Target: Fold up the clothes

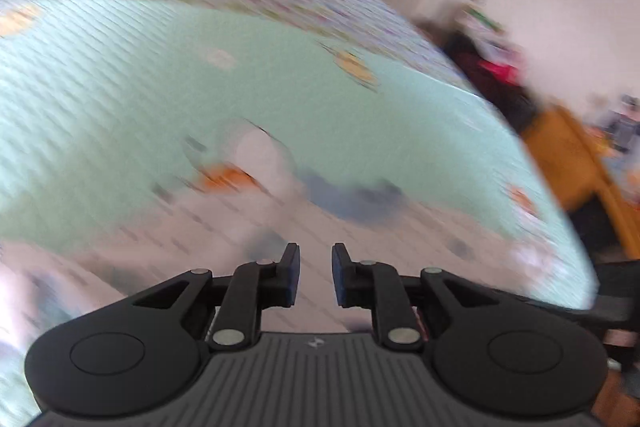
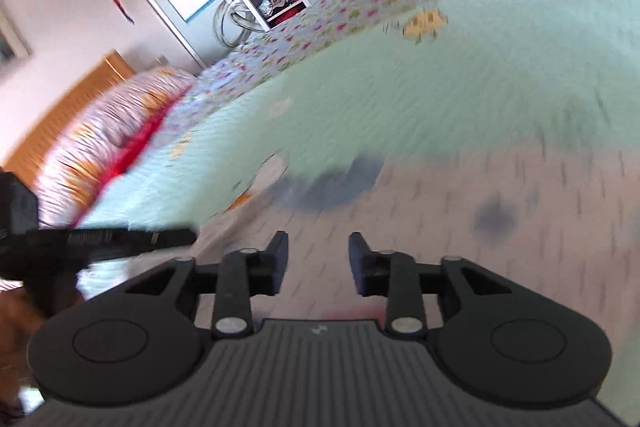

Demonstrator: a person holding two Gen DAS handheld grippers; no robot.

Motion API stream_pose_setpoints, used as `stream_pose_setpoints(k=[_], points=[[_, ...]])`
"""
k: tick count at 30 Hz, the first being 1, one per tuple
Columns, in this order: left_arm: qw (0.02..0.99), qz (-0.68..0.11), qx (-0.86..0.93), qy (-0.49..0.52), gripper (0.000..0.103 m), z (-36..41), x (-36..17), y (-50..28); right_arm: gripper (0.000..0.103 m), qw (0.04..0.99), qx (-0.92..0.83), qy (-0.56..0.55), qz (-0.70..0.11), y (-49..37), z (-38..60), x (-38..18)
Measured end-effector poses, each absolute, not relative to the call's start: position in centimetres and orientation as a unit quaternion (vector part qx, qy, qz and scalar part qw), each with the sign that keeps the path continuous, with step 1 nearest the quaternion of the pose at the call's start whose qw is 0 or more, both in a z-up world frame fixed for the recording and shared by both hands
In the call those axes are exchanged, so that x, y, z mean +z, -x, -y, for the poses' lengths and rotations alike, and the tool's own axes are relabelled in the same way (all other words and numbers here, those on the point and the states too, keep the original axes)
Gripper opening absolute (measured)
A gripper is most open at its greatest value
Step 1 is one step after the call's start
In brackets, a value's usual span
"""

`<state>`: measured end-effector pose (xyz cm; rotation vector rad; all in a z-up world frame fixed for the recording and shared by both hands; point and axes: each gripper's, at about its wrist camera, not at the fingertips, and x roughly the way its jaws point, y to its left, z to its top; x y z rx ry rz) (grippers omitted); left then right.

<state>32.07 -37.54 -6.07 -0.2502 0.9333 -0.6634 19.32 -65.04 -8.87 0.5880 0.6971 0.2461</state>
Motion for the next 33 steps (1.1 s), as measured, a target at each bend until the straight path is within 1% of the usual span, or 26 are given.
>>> stream_pose_setpoints(k=[2, 4, 5, 6, 8, 10, 11, 12, 13, 15, 17, 20, 22, 24, 28, 29, 31, 32, 33], points=[[0.819, -0.458, -0.331, 0.097, 0.021, 38.2, -7.4, -31.4, 0.035, 0.881, 0.126, -0.299, -0.344, -16.8, 64.1, -8.9], [0.825, -0.471, -0.304, 0.066, 0.021, 38.6, -9.2, -31.9, 0.035, 0.873, 0.131, -0.315, -0.350, -15.3, 63.3, -9.3], [0.829, -0.477, -0.279, 0.086, 0.016, 37.9, -10.1, -32.9, 0.035, 0.870, 0.130, -0.320, -0.352, -15.1, 62.8, -9.9], [0.832, -0.482, -0.254, 0.107, 0.003, 37.1, -11.0, -33.9, 0.035, 0.870, 0.125, -0.319, -0.354, -14.6, 62.5, -10.2], [0.830, -0.480, -0.207, 0.197, 0.003, 34.7, -11.2, -35.5, 0.035, 0.875, 0.113, -0.309, -0.356, -13.4, 62.2, -10.3], [0.850, -0.443, -0.199, 0.205, 0.005, 33.7, -9.5, -35.5, 0.035, 0.875, 0.110, -0.309, -0.356, -12.5, 62.5, -10.5], [0.858, -0.426, -0.207, 0.200, 0.010, 33.5, -8.6, -35.1, 0.035, 0.876, 0.109, -0.307, -0.356, -12.2, 62.5, -10.5], [0.862, -0.415, -0.213, 0.200, 0.017, 33.4, -7.9, -34.9, 0.036, 0.879, 0.110, -0.302, -0.353, -12.2, 62.5, -10.2], [0.866, -0.409, -0.210, 0.196, 0.020, 33.3, -7.6, -34.9, 0.036, 0.882, 0.110, -0.294, -0.352, -12.2, 62.3, -10.1], [0.873, -0.399, -0.206, 0.188, 0.021, 33.2, -7.0, -34.9, 0.038, 0.882, 0.106, -0.294, -0.352, -11.8, 62.3, -10.3], [0.880, -0.408, -0.202, 0.137, 0.021, 33.6, -6.6, -35.6, 0.039, 0.883, 0.100, -0.294, -0.352, -11.4, 62.2, -11.0], [0.885, -0.416, -0.205, 0.033, 0.023, 34.5, -6.4, -36.9, 0.040, 0.885, 0.095, -0.293, -0.350, -11.3, 61.8, -11.2], [0.882, -0.416, -0.221, -0.032, 0.028, 34.7, -7.0, -37.3, 0.041, 0.885, 0.094, -0.293, -0.349, -11.2, 61.7, -11.4], [0.878, -0.413, -0.234, -0.070, 0.032, 35.6, -7.2, -37.6, 0.041, 0.885, 0.094, -0.294, -0.348, -11.0, 61.7, -11.6], [0.871, -0.410, -0.255, -0.090, 0.037, 36.1, -7.8, -38.4, 0.041, 0.888, 0.097, -0.287, -0.346, -10.9, 61.6, -11.7], [0.867, -0.414, -0.255, -0.106, 0.040, 36.4, -8.2, -38.5, 0.041, 0.889, 0.098, -0.285, -0.346, -10.9, 61.5, -11.7], [0.863, -0.417, -0.256, -0.127, 0.042, 36.9, -8.8, -38.7, 0.042, 0.889, 0.102, -0.283, -0.345, -10.9, 61.5, -11.7], [0.862, -0.415, -0.257, -0.133, 0.040, 37.0, -9.1, -38.7, 0.042, 0.889, 0.104, -0.284, -0.345, -10.9, 61.6, -11.8], [0.861, -0.416, -0.261, -0.128, 0.024, 36.9, -9.1, -38.7, 0.042, 0.888, 0.106, -0.285, -0.345, -10.9, 61.6, -11.8]])
